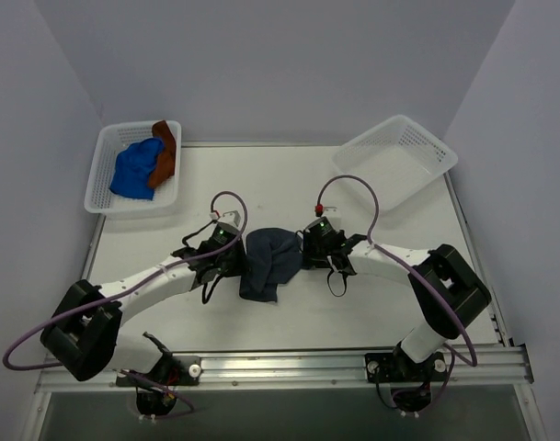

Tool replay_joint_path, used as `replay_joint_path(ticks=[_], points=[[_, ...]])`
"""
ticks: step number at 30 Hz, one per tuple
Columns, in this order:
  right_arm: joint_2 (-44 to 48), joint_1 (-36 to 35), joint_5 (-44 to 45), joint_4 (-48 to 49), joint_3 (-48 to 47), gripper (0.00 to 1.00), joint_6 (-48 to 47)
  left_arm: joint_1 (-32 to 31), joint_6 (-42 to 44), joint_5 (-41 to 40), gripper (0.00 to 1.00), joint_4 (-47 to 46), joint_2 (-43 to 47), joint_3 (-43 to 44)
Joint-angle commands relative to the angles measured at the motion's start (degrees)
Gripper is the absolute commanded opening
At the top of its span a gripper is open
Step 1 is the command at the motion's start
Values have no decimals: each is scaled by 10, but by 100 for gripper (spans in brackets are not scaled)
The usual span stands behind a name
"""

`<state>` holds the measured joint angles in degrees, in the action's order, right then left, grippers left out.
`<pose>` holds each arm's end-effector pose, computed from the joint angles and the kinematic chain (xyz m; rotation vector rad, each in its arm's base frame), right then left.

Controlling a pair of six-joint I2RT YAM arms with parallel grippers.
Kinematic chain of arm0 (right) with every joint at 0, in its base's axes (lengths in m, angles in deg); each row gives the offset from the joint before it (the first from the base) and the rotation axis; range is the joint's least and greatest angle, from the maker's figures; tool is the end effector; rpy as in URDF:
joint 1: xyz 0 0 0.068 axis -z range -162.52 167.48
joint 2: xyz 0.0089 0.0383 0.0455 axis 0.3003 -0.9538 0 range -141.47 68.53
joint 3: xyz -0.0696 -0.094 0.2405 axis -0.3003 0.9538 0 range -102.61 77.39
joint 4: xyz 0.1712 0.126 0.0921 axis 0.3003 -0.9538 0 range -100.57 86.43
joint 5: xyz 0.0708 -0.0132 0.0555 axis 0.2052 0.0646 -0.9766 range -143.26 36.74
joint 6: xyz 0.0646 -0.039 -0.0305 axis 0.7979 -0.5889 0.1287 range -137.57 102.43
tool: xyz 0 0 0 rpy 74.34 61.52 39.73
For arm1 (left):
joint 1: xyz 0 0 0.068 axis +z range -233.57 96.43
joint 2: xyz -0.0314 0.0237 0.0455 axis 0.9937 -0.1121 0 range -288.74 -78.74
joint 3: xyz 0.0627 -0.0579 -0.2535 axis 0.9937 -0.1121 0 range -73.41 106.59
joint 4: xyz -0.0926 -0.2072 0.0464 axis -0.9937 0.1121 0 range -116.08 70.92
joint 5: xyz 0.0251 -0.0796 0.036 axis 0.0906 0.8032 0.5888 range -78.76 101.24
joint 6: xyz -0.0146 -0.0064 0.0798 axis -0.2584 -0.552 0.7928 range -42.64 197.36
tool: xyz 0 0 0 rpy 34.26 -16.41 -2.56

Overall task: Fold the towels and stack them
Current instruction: Flatten out the crumpled towel

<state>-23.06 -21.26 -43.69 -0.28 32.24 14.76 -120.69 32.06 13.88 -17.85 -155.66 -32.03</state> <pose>0.2586 0.1924 0.1607 -0.0463 2.3507 0.4316 0.2165 -0.1680 0.1904 -0.1515 2.4592 -0.7356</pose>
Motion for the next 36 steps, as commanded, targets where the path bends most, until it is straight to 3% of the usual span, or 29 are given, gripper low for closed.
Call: replay_joint_path(ticks=[1, 4, 7, 9, 17, 23, 26, 27, 30, 31, 34, 36], points=[[-18, -6, 1, 12, -24, 53, -10, 7, -3, -60, 2, 27, 61, 11], [-33, -8, -14, 20, -28, 37, -17, 33, -7, -83, 2, 56, 80, 10], [-40, -9, -34, 34, -27, 9, -28, 84, -13, -66, 2, 67, 86, 2], [-37, -9, -41, 44, -23, 0, -32, 127, -15, -55, 2, 65, 85, -4], [33, -9, -5, 10, -6, 0, -39, 210, 17, -73, 2, 61, 57, 20], [99, -9, 33, -6, 4, 0, -65, 258, 75, -26, 5, 0, -35, 76], [105, -7, 57, -13, -7, 0, -95, 260, 106, 19, 18, -4, -102, 137], [99, -6, 81, -27, -24, 0, -101, 259, 116, 33, 35, -2, -136, 153], [83, -8, 111, -67, -54, 0, -103, 259, 124, 76, 54, 23, -186, 208], [80, -8, 107, -67, -55, 0, -103, 259, 126, 88, 70, 29, -191, 215], [78, -8, 99, -63, -49, 0, -99, 253, 127, 89, 92, 31, -181, 210], [76, -8, 99, -61, -43, 0, -93, 240, 131, 84, 96, 40, -152, 195]])
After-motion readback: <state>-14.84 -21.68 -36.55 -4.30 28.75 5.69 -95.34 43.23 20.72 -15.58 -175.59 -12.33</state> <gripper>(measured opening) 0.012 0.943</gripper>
